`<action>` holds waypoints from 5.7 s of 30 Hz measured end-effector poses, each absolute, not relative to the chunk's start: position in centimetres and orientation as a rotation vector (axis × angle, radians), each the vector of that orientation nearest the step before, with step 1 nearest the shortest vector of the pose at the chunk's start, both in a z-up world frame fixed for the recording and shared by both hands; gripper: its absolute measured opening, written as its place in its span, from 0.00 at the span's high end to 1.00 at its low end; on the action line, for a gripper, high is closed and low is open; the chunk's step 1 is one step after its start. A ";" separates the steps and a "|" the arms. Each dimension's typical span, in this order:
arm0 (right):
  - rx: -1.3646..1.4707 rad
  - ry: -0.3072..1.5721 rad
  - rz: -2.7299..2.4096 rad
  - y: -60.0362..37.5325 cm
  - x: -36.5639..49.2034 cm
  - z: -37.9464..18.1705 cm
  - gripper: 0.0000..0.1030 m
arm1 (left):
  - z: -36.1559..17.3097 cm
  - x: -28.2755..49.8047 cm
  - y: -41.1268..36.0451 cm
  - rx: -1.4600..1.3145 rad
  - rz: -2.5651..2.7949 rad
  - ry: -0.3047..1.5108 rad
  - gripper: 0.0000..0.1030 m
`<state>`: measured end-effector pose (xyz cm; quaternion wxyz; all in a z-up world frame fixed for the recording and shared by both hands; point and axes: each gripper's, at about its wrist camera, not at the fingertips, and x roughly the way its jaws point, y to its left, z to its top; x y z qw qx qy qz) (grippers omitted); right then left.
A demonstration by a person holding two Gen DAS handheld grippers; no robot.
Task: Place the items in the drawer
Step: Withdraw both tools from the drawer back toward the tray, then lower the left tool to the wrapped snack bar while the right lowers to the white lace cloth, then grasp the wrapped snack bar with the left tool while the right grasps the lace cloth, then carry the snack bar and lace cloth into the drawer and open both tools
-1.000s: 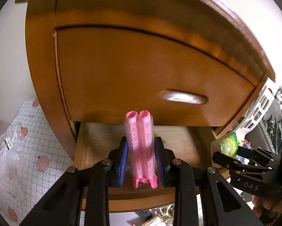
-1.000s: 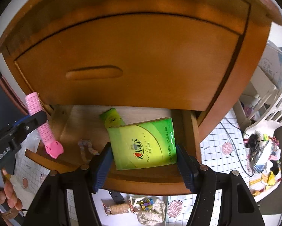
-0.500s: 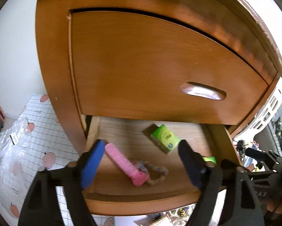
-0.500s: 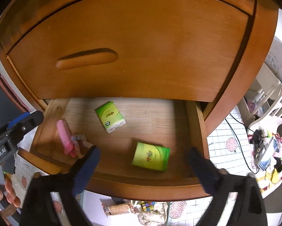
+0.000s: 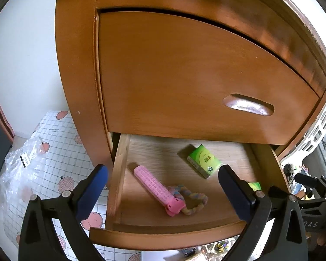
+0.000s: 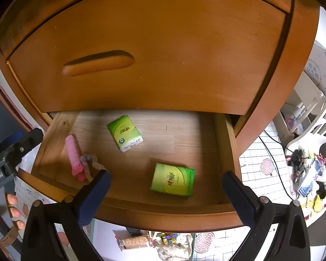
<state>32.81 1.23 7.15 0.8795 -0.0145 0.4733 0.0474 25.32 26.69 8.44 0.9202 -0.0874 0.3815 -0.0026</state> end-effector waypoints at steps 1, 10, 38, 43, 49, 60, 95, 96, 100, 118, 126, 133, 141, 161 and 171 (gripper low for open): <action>-0.032 0.987 0.097 1.3 32.8 7.2 0.00 | 8.4 25.4 26.6 -0.179 -0.006 0.783 0.02; -0.024 0.953 0.102 1.2 31.6 8.9 0.00 | 11.0 23.5 26.1 -0.193 -0.044 0.740 0.02; 0.062 1.120 0.100 -2.9 20.8 0.5 0.00 | 3.2 12.8 19.6 -0.193 -0.226 0.903 0.02; 0.101 1.220 0.091 -2.9 20.2 -5.4 0.00 | -2.2 13.2 18.9 -0.189 -0.214 1.008 0.02; 0.094 1.323 0.071 -2.8 20.1 -11.0 0.00 | -7.5 13.6 18.7 -0.159 -0.194 1.082 0.02; 0.074 1.423 0.064 -2.1 21.6 -15.3 0.10 | -14.9 15.0 18.1 -0.105 -0.212 1.207 0.02; 0.059 1.562 0.072 -0.9 24.0 -21.4 0.72 | -19.1 16.1 14.6 0.066 -0.327 1.286 0.44; 0.058 1.560 0.076 -1.1 23.9 -21.4 0.73 | -19.0 16.0 14.6 0.060 -0.332 1.288 0.52; 0.053 1.544 0.089 -1.2 23.4 -20.4 0.76 | -18.6 15.6 15.5 0.019 -0.322 1.304 0.59; 0.111 1.437 0.115 -3.0 20.3 -14.3 0.76 | -13.0 14.1 18.3 -0.114 -0.305 1.279 0.63; 0.134 1.375 0.121 -3.0 20.2 -10.0 0.76 | -8.9 14.0 18.3 -0.133 -0.327 1.199 0.63; 0.118 1.278 0.156 -2.7 19.9 -4.7 0.76 | -2.8 13.6 18.6 -0.159 -0.372 1.069 0.63; 0.115 1.123 0.197 -2.6 19.8 3.3 0.76 | 4.8 13.2 19.1 -0.173 -0.423 0.894 0.63; 0.042 0.955 0.163 -1.8 24.7 14.8 0.76 | 14.3 17.4 20.8 -0.157 -0.374 0.706 0.63; -0.004 0.962 0.131 -1.6 28.0 14.9 0.76 | 13.5 20.5 22.4 -0.131 -0.299 0.730 0.63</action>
